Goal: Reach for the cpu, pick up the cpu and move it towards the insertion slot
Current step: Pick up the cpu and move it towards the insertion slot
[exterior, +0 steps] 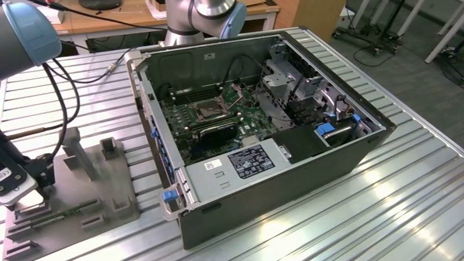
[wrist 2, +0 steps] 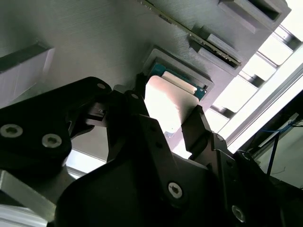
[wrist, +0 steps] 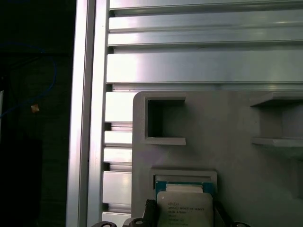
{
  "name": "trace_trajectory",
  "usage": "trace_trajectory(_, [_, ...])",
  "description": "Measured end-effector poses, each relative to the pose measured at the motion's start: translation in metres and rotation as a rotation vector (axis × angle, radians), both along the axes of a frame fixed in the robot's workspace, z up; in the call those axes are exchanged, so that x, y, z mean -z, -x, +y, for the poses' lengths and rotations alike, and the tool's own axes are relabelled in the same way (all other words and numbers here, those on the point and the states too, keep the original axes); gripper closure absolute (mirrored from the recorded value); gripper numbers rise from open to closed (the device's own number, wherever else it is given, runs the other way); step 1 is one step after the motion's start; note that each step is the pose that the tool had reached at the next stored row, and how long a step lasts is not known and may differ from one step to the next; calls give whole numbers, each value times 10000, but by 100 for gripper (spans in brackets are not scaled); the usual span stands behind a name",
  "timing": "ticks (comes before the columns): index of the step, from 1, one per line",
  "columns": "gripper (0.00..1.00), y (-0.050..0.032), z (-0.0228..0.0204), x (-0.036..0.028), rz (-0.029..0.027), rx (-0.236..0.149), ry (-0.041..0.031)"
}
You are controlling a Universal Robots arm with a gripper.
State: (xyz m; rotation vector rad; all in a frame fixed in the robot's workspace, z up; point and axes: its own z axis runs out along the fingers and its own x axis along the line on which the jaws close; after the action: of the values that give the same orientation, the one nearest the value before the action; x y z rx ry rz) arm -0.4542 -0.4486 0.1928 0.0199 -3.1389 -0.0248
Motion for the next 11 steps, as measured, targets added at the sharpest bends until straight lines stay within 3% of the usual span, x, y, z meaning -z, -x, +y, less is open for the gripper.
trace_trajectory(11, [45,-2,0,-48,0,0,0])
